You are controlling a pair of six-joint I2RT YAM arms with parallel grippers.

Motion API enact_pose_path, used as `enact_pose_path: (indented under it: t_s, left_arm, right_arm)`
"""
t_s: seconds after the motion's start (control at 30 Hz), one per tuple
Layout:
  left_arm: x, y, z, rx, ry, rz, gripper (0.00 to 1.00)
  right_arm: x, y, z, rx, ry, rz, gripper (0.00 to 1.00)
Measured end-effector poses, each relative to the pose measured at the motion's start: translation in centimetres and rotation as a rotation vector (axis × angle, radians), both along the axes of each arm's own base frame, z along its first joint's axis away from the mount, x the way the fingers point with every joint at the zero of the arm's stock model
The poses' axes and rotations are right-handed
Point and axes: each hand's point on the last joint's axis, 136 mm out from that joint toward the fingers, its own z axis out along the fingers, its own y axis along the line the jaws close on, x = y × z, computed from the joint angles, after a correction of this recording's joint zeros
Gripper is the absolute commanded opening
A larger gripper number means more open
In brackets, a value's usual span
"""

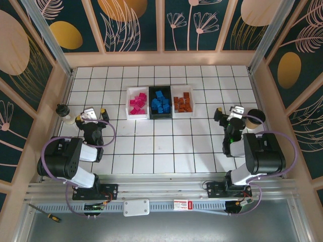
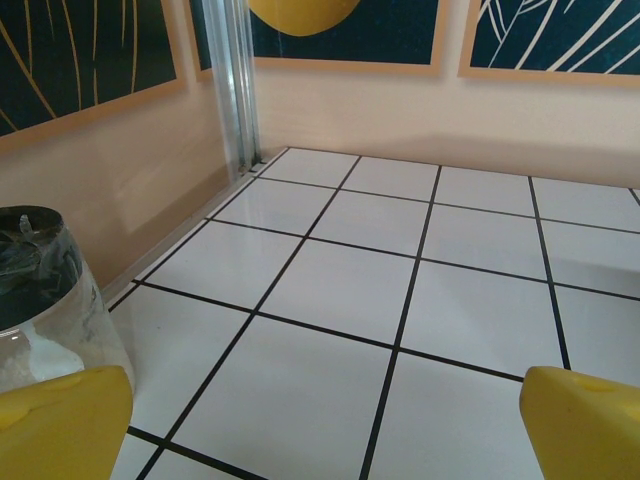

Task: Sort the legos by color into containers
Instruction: Reset both arms

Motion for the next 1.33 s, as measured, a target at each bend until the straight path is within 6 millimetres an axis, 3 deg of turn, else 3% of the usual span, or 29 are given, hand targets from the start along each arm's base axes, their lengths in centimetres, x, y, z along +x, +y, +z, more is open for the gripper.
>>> enact_pose_path:
  t_s: [0.53,1.33]
  left_arm:
    - [0.0,0.0,0.0,0.0,0.0,0.0,0.99]
    - [0.0,0.0,0.0,0.0,0.0,0.0,0.99]
  right_arm:
    - [-0.3,0.3,1.2,0.018,-0.091,0.023,0.99]
    - [-0.4,0.1,1.2,0.015,-0.094,0.007,0.99]
